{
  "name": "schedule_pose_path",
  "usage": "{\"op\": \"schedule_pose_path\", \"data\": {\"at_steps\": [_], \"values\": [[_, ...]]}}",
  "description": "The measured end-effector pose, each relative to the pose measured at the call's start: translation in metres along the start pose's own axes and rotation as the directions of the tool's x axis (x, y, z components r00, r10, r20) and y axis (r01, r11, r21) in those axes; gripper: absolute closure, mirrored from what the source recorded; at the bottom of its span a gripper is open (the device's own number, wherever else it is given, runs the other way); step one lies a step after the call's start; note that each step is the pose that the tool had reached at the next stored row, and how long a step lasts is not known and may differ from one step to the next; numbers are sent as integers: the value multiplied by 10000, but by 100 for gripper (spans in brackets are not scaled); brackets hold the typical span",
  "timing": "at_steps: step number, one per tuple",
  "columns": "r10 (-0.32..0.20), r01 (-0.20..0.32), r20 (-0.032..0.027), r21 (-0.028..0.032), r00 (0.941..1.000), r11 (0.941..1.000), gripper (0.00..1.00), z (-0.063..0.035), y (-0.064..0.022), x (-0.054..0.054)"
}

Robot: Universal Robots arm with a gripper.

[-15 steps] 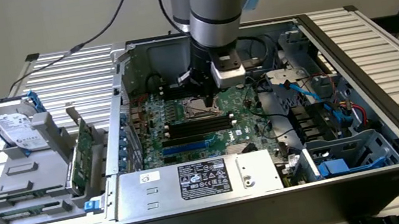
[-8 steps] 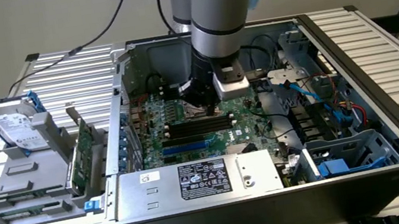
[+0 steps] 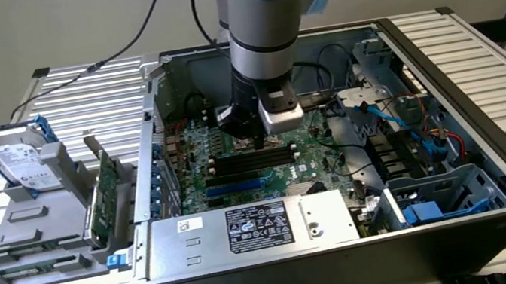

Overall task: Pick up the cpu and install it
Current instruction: 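Install the second cpu locking lever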

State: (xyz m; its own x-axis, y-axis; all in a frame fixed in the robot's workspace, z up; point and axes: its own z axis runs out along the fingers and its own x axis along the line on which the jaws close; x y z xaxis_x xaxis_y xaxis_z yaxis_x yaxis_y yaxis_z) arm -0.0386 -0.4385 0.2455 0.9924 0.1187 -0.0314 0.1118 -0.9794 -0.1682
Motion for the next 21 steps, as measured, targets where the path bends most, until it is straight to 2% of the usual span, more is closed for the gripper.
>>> {"op": "schedule_pose_path", "data": {"at_steps": [3, 4, 5, 7, 8, 11, 17, 21], "values": [[-29, 29, -63, 50, 10000, 10000, 89, 29, -9, -95], [-35, 35, -79, 56, 10000, 10000, 89, 34, -17, -116], [-42, 42, -82, 89, 10000, 10000, 89, 34, -25, -129], [-56, 58, -99, 232, 9999, 9997, 89, 40, -42, -137], [-66, 69, -105, 282, 9999, 9996, 89, 42, -52, -136], [-102, 106, -110, 377, 9999, 9992, 89, 48, -89, -134], [-166, 170, -100, 381, 9998, 9991, 89, 70, -197, -161], [-188, 191, -96, 375, 9998, 9991, 89, 77, -211, -185]]}}
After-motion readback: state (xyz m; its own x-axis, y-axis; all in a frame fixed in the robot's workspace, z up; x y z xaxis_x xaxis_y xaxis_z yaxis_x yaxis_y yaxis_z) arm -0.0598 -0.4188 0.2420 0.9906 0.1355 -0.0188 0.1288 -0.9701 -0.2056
